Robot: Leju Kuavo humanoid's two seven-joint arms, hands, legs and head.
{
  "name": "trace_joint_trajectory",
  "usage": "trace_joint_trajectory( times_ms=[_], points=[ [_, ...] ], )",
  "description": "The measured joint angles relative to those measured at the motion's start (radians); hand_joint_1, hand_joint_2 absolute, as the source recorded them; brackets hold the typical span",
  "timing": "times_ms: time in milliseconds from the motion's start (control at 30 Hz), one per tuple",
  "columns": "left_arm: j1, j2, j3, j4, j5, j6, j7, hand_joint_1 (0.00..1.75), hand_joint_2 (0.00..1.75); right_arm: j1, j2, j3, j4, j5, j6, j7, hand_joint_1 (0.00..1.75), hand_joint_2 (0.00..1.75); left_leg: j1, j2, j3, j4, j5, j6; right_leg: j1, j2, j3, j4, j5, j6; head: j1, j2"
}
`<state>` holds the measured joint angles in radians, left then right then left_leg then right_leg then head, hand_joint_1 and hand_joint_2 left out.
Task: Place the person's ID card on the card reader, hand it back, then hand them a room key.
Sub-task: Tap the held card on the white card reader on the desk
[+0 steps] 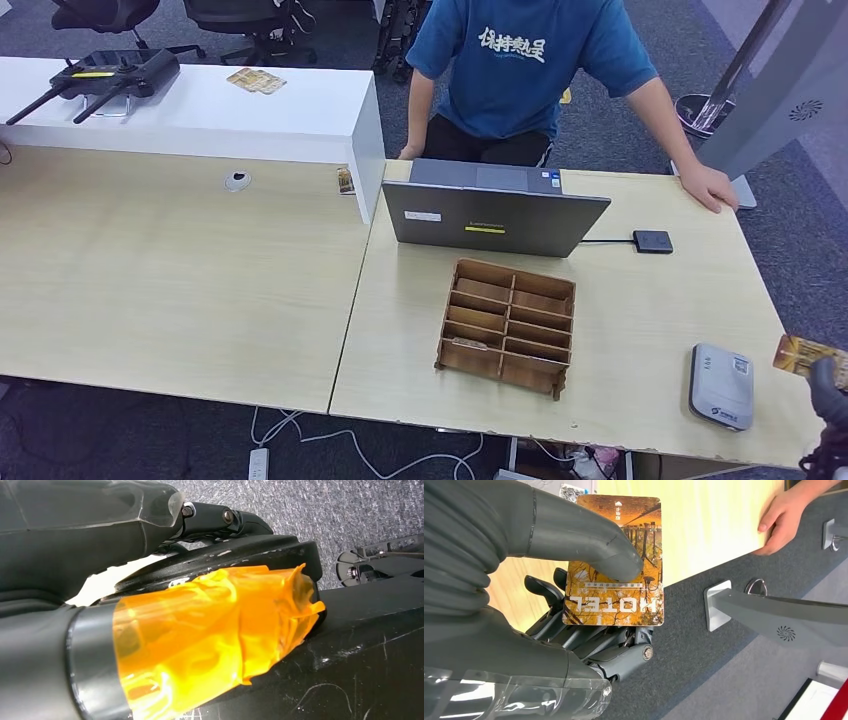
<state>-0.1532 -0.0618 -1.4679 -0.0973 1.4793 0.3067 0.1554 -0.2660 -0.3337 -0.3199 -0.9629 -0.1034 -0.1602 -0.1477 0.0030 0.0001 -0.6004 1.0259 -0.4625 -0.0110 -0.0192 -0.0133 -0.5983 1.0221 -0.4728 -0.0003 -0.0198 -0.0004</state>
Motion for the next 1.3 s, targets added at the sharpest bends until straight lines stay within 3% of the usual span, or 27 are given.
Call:
trace_joint_trajectory(
  times_ms=[400,1300],
  points=[
    [0.0,-0.001,0.0,0.0,0.005,0.006,-0.001,0.0,0.0,0.04,0.031,0.002,-0.02,0.022,0.012,0.009,1.75,1.75,0.0,0.0,0.0,0.0,0.0,0.0,0.0,0.0,0.0,0.0,0.0,0.0,0.0,0.0],
    [0.0,-0.001,0.0,0.0,0.014,0.009,-0.003,0.0,0.0,0.064,0.032,0.045,0.002,0.109,0.015,0.031,1.75,1.75,0.0,0.0,0.0,0.0,0.0,0.0,0.0,0.0,0.0,0.0,0.0,0.0,0.0,0.0]
  ],
)
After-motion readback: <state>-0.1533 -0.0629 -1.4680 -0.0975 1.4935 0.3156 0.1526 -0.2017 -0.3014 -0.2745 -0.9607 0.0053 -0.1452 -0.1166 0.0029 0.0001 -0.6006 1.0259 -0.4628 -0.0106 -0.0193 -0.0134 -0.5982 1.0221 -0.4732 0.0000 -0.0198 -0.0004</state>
